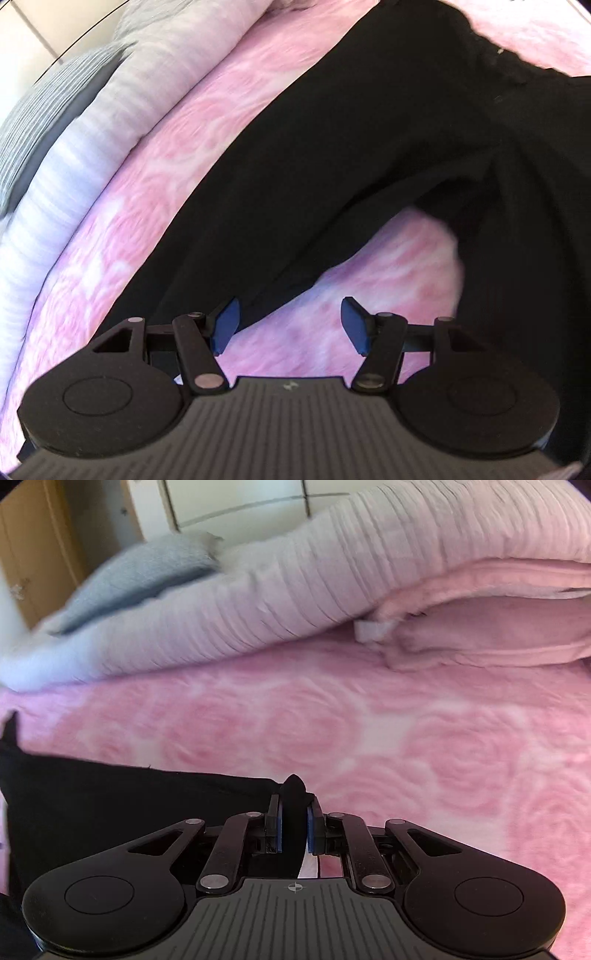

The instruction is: Fold clothes

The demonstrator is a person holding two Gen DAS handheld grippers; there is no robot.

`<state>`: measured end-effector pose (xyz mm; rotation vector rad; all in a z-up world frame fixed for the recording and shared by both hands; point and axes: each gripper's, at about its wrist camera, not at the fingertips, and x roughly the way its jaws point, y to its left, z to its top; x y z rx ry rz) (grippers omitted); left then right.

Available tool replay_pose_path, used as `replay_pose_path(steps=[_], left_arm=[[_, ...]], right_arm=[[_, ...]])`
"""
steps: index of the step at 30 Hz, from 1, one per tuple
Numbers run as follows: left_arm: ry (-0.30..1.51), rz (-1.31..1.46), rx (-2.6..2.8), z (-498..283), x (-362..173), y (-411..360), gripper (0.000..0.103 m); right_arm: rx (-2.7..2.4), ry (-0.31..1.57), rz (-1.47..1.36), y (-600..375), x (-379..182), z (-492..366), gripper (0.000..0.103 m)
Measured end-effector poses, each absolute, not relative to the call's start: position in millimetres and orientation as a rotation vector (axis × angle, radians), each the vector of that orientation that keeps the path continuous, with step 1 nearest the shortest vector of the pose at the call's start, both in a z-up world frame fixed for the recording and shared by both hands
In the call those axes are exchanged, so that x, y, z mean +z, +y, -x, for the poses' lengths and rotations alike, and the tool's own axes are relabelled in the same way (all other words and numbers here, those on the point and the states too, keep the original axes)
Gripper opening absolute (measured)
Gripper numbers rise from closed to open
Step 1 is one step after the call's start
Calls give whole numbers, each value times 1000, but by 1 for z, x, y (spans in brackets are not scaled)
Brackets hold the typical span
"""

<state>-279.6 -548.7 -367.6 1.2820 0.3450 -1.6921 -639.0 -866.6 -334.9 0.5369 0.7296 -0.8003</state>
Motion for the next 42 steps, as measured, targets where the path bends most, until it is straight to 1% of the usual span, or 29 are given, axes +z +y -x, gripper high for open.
replay_pose_path(steps=[1, 4, 5, 8, 10, 13, 16, 20, 23, 25, 27, 28, 29, 31, 33, 36, 39, 42], left_arm=[[343, -1281, -1711, 286, -365, -545, 57], [332, -1277, -1765, 305, -352, -527, 58], [329, -1274, -1787, 312, -347, -519, 58], [318, -1263, -1877, 341, -334, -490, 59], [323, -1257, -1962, 364, -327, -468, 59], [326, -1263, -2081, 397, -322, -436, 59], [337, -1283, -2199, 427, -326, -412, 59], [367, -1322, -2256, 447, -343, -400, 59], [392, -1348, -2233, 450, -355, -401, 59], [407, -1361, -2209, 449, -359, -405, 59], [422, -1369, -2183, 446, -362, -409, 59], [433, -1371, -2168, 445, -364, -413, 59], [446, -1375, -2156, 442, -365, -416, 59], [467, -1384, -2137, 439, -368, -418, 59], [476, -1397, -2135, 437, -370, -421, 59], [488, -1396, -2180, 443, -369, -419, 59], [502, -1359, -2228, 451, -365, -413, 59], [525, -1317, -2224, 449, -363, -409, 59]], right_arm=[[-813, 733, -546, -864, -337, 640, 17], [-841, 711, -571, -844, -327, 649, 38], [-836, 692, -587, -836, -320, 656, 43], [-797, 688, -653, -794, -300, 689, 48], [-772, 745, -692, -753, -296, 718, 52], [-737, 832, -786, -689, -304, 764, 57], [-719, 906, -891, -633, -320, 807, 59], [-694, 842, -1017, -601, -341, 835, 60], [-681, 752, -1071, -600, -361, 834, 61], [-688, 658, -1102, -600, -369, 831, 61], [-704, 572, -1141, -601, -376, 828, 60], [-720, 543, -1171, -602, -379, 827, 45], [-736, 514, -1200, -604, -381, 825, 22], [-770, 473, -1249, -606, -383, 824, 9], [-813, 465, -1268, -604, -374, 828, 8], [-861, 462, -1240, -593, -342, 839, 7], [-881, 502, -1220, -579, -318, 850, 7], [-919, 581, -1219, -571, -328, 858, 7]])
